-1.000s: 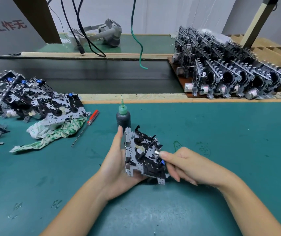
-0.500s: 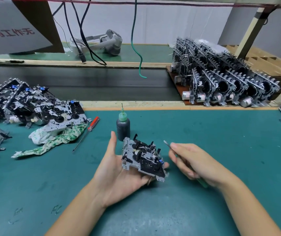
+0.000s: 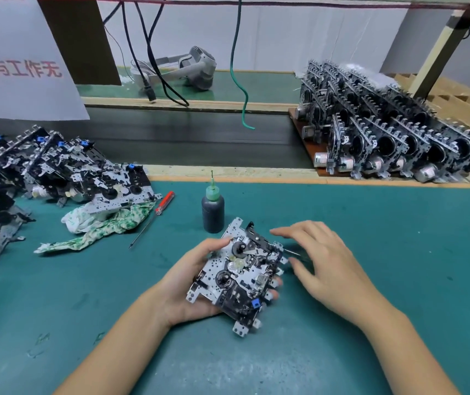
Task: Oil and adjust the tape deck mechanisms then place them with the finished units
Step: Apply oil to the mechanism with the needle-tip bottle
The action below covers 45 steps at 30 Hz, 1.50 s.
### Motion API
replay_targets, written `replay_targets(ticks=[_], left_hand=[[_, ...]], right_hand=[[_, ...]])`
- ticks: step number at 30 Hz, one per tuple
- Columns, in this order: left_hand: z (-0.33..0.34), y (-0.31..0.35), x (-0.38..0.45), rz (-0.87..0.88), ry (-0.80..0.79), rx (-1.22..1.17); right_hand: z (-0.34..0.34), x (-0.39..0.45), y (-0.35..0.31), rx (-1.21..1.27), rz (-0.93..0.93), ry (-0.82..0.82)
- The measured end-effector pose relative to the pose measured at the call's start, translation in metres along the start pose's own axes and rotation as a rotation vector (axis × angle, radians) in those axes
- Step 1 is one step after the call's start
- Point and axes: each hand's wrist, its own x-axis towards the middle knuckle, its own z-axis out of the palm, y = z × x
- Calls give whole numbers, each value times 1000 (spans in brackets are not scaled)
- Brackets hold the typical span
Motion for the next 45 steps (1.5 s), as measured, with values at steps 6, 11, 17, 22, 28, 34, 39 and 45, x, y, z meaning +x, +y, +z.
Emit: replay_targets(ticks=[6,11,17,22,28,34,39,45], left_hand=[[-2,2,5,-21,26,83],[1,4,8,7,70,8],[-4,4,9,24,64,-40],[-7,2,10,-4,85,-36],[-9,0,12,-12,79,-34],[-11,-1,11,-8,46,-15],[-13,-1,12,-6,53,-30],[-13,-1,14,-21,103,-110]], right_hand=[[4,10,-11,370,124,237],[10,56,-38,473,167,246],[20,100,-55,552,292,16],[22,123,-61,407,307,-338],[34,123,-58,649,368,-258],[2,99,-51,933,393,176],[-19,48,-29,866,497,215],[-16,15,-23,1380,574,450]])
